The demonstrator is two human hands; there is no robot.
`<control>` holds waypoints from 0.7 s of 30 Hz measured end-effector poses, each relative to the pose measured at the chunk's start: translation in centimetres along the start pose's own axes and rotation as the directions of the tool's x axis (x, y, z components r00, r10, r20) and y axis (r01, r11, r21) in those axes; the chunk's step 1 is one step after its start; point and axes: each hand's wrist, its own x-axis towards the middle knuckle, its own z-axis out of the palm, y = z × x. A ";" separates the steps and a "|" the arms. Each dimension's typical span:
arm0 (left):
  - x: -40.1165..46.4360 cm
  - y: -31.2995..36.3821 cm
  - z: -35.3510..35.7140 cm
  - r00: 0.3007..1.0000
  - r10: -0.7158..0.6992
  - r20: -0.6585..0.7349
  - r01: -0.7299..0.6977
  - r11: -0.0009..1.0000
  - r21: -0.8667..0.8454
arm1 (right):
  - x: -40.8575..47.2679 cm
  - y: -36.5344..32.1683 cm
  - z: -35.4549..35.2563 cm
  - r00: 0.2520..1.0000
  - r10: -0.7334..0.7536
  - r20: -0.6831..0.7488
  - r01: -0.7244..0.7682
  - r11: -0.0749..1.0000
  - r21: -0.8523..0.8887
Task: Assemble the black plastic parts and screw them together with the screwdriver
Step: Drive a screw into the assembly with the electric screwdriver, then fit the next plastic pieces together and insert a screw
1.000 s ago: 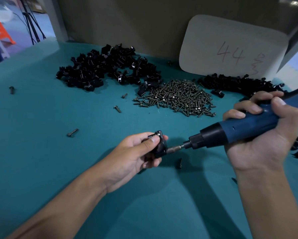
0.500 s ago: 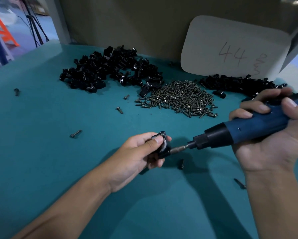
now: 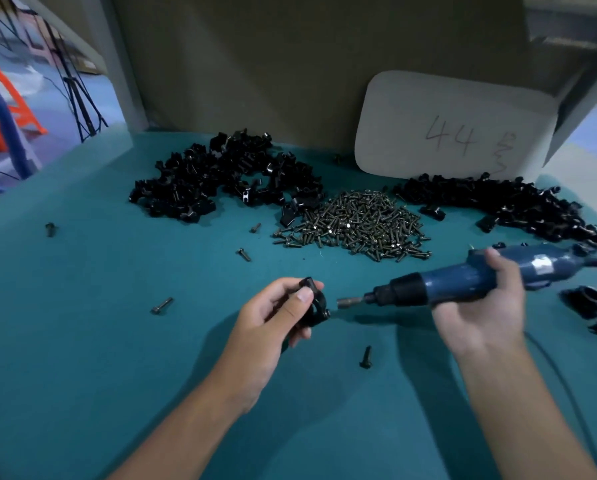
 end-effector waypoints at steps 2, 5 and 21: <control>0.1 0.1 -0.1 1.000 0.020 -0.014 -0.020 1.000 0.007 | 0.1 1.2 -0.2 0.999 0.025 -0.030 -0.028 0.994 -0.103; 0.1 0.0 -0.2 0.999 0.035 -0.033 -0.034 0.999 0.040 | 0.3 2.1 -0.4 0.997 -0.006 -0.074 -0.008 0.982 -0.191; -1.1 0.7 0.0 0.989 0.149 0.026 -0.151 0.977 0.152 | 1.1 -4.3 -2.7 0.992 0.024 -0.122 -0.122 -0.010 -0.992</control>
